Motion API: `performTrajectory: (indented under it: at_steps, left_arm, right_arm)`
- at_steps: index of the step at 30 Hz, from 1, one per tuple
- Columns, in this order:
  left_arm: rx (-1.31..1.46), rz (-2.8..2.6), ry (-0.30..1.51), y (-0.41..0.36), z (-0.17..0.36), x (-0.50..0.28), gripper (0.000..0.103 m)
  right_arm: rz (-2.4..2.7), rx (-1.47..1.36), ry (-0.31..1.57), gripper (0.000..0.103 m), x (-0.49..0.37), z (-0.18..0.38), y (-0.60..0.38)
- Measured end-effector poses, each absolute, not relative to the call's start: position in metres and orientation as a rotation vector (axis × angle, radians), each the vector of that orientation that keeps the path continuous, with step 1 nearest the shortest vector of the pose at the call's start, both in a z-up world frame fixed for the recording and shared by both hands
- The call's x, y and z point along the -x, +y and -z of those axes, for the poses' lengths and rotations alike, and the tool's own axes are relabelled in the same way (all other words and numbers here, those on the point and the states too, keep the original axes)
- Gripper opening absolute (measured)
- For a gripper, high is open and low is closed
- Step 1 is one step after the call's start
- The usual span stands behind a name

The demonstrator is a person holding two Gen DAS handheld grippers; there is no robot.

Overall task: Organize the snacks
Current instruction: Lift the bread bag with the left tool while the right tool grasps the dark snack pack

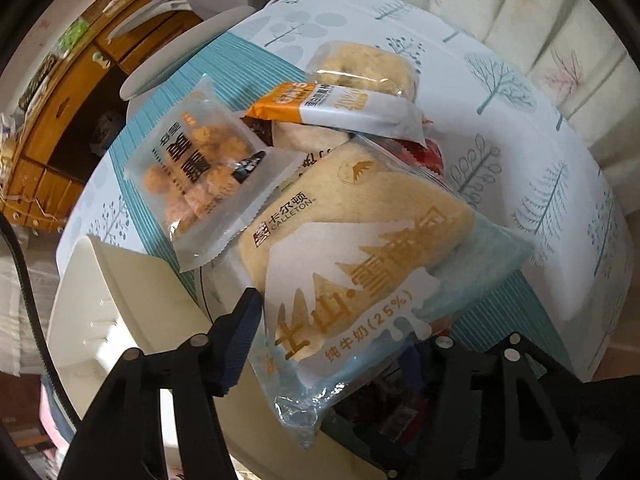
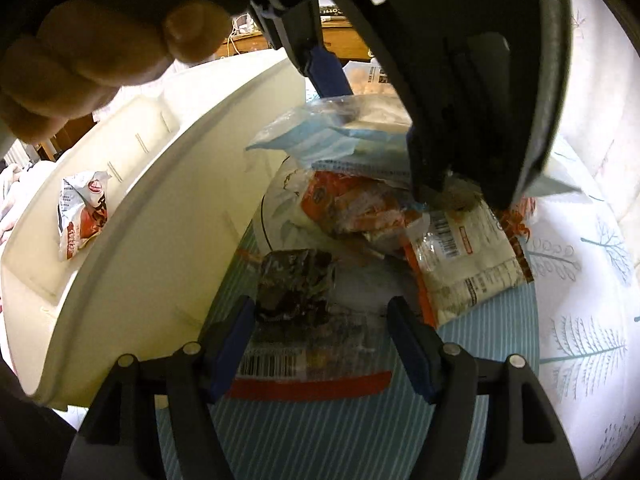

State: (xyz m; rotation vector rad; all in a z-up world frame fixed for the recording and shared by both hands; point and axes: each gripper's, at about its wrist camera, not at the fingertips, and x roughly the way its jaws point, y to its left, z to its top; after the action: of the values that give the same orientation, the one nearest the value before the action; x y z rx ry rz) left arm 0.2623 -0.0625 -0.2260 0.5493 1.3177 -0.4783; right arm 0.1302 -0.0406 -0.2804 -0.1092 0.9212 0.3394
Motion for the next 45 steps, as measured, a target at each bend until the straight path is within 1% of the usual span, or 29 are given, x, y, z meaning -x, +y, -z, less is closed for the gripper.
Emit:
performTrajectory:
  at_steps: [2, 4, 9, 17, 25, 31, 36, 45]
  left_arm:
    - [-0.524, 0.47, 1.32, -0.06, 0.224, -0.264, 0.056]
    - [-0.502, 0.464, 1.319, -0.059, 0.223, -0.265, 0.055]
    - [-0.431, 0.434, 1.318, -0.053, 0.21, -0.264, 0.052]
    - [-0.35, 0.412, 1.28, -0.035, 0.179, -0.255, 0.044]
    - [-0.251, 0.411, 1.206, -0.012, 0.13, -0.232, 0.042]
    - [-0.184, 0.41, 1.137, 0.01, 0.089, -0.204, 0.041]
    - [-0.136, 0.391, 1.089, 0.036, 0.062, -0.181, 0.041]
    - [-0.083, 0.303, 1.048, 0.095, 0.041, -0.152, 0.042]
  right_arm:
    - [-0.346, 0.115, 0.92, 0.067, -0.131, 0.281, -0.038]
    - [-0.363, 0.124, 0.919, 0.062, -0.131, 0.281, -0.034]
    - [-0.384, 0.128, 0.939, 0.057, -0.138, 0.28, -0.036]
    - [-0.392, 0.125, 0.991, 0.056, -0.136, 0.275, -0.038]
    - [-0.341, 0.078, 1.032, 0.056, -0.132, 0.257, -0.04]
    - [-0.291, 0.048, 0.994, 0.056, -0.12, 0.234, -0.05]
    - [-0.264, 0.019, 0.95, 0.056, -0.105, 0.204, -0.059]
    - [-0.3, -0.001, 0.877, 0.056, -0.094, 0.161, -0.033]
